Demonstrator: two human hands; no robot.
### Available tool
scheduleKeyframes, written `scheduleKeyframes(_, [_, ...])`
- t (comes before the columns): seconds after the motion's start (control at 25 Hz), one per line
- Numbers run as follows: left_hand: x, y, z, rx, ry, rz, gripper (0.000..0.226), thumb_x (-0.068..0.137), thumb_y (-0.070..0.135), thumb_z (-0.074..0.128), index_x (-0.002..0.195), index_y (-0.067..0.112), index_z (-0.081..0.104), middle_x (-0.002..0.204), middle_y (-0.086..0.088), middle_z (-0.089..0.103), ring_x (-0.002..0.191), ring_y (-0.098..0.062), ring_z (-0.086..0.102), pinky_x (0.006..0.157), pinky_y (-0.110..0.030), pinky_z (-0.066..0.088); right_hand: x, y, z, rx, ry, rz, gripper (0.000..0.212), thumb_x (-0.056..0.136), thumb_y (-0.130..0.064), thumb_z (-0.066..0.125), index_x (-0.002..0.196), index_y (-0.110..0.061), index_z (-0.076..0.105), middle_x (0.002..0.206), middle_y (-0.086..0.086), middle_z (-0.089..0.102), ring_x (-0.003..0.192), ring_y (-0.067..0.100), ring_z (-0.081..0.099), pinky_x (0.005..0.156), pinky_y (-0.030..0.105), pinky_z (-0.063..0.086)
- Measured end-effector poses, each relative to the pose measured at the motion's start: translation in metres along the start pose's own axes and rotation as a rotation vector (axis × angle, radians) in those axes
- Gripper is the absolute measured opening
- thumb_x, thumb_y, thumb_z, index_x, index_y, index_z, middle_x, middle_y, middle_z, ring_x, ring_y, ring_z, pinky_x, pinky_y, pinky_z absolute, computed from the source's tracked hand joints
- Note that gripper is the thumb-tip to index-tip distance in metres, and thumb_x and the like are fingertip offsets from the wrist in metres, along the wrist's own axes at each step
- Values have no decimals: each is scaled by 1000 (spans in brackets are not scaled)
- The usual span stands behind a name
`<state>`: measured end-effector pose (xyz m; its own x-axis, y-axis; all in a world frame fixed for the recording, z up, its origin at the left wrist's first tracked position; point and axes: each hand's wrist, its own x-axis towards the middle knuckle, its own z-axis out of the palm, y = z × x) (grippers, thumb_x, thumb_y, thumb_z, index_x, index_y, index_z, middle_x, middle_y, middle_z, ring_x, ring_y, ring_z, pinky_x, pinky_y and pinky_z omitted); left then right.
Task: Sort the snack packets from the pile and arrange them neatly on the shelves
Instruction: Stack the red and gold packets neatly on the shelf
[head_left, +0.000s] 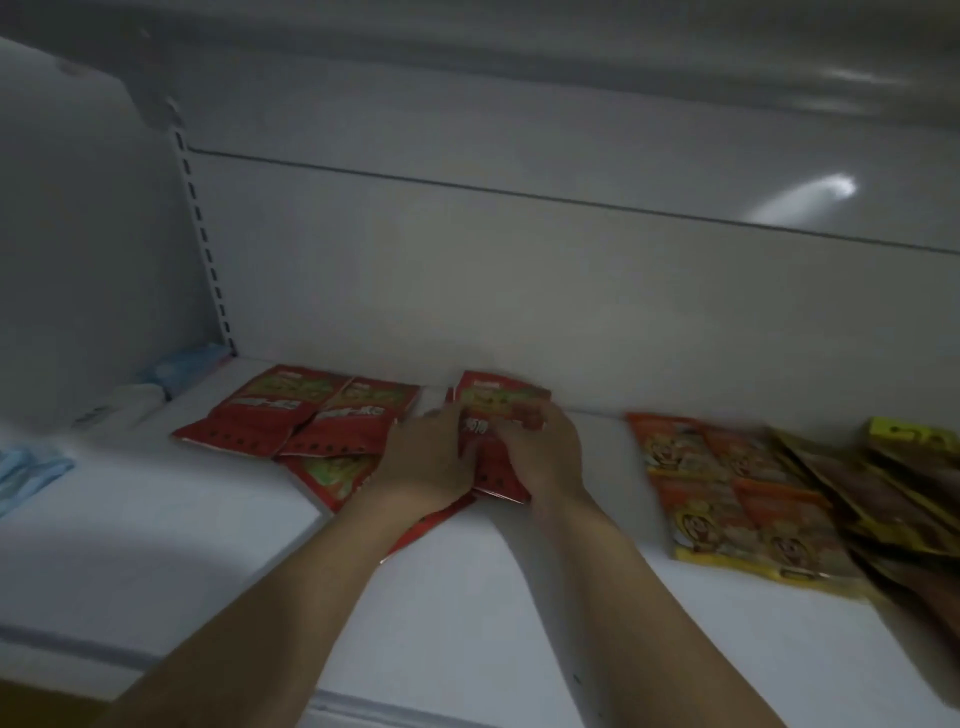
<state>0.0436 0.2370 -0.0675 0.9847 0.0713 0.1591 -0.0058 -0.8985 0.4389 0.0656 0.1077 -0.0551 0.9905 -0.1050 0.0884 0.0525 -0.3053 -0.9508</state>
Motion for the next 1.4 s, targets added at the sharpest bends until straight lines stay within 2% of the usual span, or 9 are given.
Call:
scheduleKeyframes(0.16, [-8, 4, -4, -128, -17, 65, 50, 98, 30, 54, 144, 14, 40, 133, -9, 58, 121, -26, 55, 97, -28, 39, 4, 17, 3, 10, -18, 47, 36, 72, -13, 80, 100, -26, 62, 110, 1, 67, 100, 19, 65, 90, 33, 51])
scheduleKeyframes(0.4, [-19, -2, -10, -199, -10, 69, 53, 99, 35, 53, 146, 16, 40, 134, -5, 59, 121, -24, 56, 102, -33, 44, -5, 13, 0, -61, -83, -74, 49, 75, -7, 76, 119, -20, 60, 108, -4, 62, 97, 13, 60, 74, 18, 41])
scheduleKeyframes(0.56, [-19, -11, -20, -84, 292, 170, 35, 96, 33, 48, 122, 18, 66, 112, -6, 71, 105, -28, 64, 94, -40, 47, 3, 13, 2, -17, 9, -111, 52, 70, -3, 78, 115, -24, 62, 113, 3, 63, 98, 15, 63, 76, 16, 47])
scheduleKeyframes(0.64, [-16, -24, -29, 87, 373, 4, 39, 96, 37, 47, 128, 21, 62, 122, -7, 66, 117, -31, 57, 101, -43, 38, 4, 13, 5, -15, 8, -112, 53, 69, -5, 77, 113, -30, 61, 116, 4, 61, 100, 16, 62, 82, 22, 53])
scheduleKeyframes(0.8, [-19, -47, -38, 239, -44, -389, 65, 93, 63, 39, 147, 27, 38, 149, -6, 43, 139, -32, 32, 111, -51, 20, 2, 13, 10, 12, -39, -89, 52, 71, -6, 74, 112, -36, 59, 122, 5, 58, 103, 19, 62, 87, 38, 56])
scheduleKeyframes(0.96, [-21, -26, -34, 243, 7, -199, 46, 96, 61, 33, 116, 31, 62, 118, -3, 60, 123, -29, 46, 105, -49, 24, 0, 6, 2, 85, 43, -117, 52, 72, -3, 74, 110, -35, 60, 120, 1, 61, 102, 15, 63, 89, 35, 54])
scheduleKeyframes(1.12, [-27, -16, -26, -169, -35, 27, 34, 104, 36, 34, 116, 26, 65, 105, -5, 63, 106, -24, 57, 100, -40, 40, 4, 3, -14, 250, 61, -46, 49, 73, -1, 76, 106, -35, 61, 113, -2, 66, 97, 16, 66, 85, 35, 57])
scheduleKeyframes(1.32, [-27, -33, -34, -100, 184, -13, 32, 99, 32, 50, 129, 29, 60, 135, 3, 56, 128, -21, 46, 110, -39, 32, 8, 8, -18, -61, 14, -3, 48, 75, -19, 78, 120, -18, 62, 120, 7, 65, 99, 18, 62, 84, 27, 48])
scheduleKeyframes(1.4, [-28, -37, -40, 7, 129, -56, 31, 98, 41, 50, 126, 35, 60, 133, 8, 58, 129, -18, 45, 109, -41, 26, 8, 8, -24, -349, -54, -15, 45, 82, -35, 69, 122, -20, 58, 124, 11, 60, 106, 25, 59, 81, 25, 37])
